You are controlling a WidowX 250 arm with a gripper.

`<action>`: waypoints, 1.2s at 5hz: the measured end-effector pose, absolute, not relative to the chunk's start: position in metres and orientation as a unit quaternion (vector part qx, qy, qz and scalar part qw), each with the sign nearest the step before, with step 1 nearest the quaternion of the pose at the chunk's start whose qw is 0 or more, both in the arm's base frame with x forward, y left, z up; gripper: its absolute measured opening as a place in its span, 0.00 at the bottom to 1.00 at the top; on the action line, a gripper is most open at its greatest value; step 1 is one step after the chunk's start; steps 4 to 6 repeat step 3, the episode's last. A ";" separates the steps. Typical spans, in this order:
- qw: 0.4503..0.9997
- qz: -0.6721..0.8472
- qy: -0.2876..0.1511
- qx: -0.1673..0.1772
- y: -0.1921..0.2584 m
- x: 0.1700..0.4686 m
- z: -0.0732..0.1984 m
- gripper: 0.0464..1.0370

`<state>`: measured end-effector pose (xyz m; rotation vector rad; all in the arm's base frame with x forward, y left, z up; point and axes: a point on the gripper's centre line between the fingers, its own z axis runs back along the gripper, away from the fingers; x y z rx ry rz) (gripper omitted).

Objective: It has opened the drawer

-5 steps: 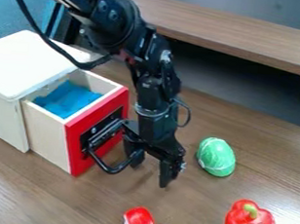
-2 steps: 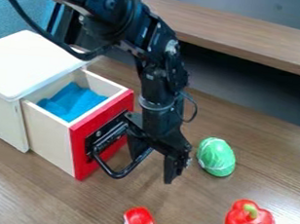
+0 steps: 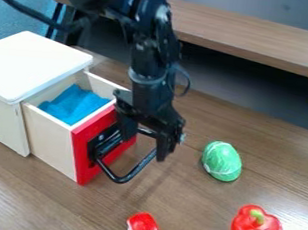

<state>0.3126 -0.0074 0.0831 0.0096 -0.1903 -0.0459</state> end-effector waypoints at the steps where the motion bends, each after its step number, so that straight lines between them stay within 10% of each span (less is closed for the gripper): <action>1: 0.993 -0.015 -0.117 -0.001 -0.006 0.308 0.110 0.96; 6: 0.985 -0.030 -0.166 -0.021 -0.013 0.297 0.154 0.96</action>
